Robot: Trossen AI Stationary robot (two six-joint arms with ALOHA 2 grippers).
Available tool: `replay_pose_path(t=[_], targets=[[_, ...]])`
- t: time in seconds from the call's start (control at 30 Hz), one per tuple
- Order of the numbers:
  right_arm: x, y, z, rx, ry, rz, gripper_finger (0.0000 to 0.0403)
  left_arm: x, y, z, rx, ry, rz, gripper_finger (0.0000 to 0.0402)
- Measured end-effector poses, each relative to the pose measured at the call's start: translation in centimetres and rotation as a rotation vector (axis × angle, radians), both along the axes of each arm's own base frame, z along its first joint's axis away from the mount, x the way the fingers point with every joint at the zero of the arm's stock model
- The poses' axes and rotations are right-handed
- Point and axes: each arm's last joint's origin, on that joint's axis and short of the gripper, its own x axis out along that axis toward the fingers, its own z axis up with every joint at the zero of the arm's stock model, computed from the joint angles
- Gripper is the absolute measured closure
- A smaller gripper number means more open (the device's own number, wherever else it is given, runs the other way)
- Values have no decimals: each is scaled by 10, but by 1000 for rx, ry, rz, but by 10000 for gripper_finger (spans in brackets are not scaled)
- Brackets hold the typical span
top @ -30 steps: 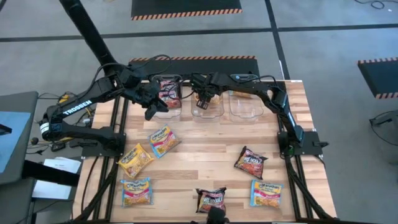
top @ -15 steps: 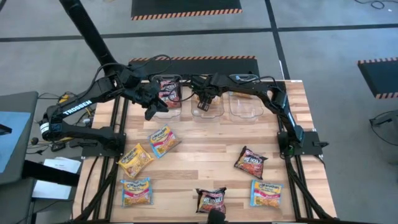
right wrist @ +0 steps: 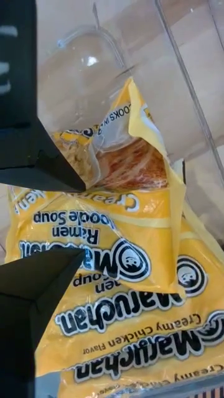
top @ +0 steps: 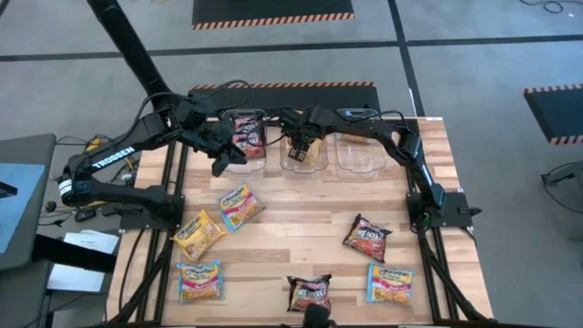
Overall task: Sort Maruchan noodles
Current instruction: Put the yellow noodle pack into the center transparent bin, then put the blue noodle pack into the right transparent bin
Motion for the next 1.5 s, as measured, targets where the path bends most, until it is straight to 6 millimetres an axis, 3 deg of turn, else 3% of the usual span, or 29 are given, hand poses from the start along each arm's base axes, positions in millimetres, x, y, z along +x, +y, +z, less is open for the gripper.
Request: replay_pose_path(t=[0.17, 0.7, 1.07, 1.5], targets=[[-1, 0, -18, 27, 107, 60, 223, 0, 0, 0, 0, 1, 0, 271], [0, 16, -4, 29, 131, 82, 223, 0, 0, 0, -3, 6, 0, 271], [5, 25, 45, 8, 70, 86, 223, -3, 0, -4, 10, 59, 30, 271], [-4, 53, 102, 7, 40, 105, 223, -17, -13, -16, -159, 238, 39, 271]])
